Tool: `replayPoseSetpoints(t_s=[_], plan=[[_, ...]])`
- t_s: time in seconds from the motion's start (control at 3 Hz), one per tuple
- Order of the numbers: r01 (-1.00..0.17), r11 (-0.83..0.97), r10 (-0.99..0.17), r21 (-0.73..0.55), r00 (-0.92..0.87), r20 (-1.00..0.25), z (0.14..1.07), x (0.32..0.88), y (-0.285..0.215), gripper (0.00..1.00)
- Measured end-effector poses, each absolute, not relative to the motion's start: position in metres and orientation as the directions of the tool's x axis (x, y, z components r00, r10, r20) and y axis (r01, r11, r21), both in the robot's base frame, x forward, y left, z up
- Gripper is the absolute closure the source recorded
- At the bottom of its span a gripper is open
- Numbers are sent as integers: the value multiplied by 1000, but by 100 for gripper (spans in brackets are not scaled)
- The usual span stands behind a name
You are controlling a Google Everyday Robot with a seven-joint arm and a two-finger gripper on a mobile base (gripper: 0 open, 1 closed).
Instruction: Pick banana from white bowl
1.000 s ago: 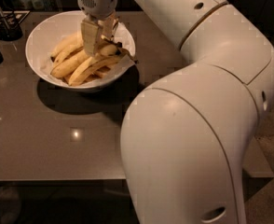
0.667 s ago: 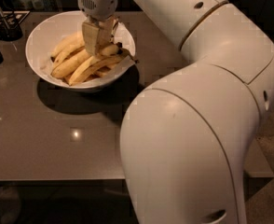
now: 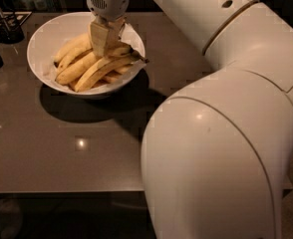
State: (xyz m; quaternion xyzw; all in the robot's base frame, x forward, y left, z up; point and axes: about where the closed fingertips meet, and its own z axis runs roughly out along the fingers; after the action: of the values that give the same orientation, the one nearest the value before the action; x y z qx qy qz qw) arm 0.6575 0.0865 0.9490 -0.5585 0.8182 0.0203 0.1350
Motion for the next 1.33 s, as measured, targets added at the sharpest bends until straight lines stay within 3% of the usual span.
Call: replayPoseSetpoints(t_s=[1.33], plan=[[-978, 148, -845, -145, -49, -533, 1002, 597, 64, 100]])
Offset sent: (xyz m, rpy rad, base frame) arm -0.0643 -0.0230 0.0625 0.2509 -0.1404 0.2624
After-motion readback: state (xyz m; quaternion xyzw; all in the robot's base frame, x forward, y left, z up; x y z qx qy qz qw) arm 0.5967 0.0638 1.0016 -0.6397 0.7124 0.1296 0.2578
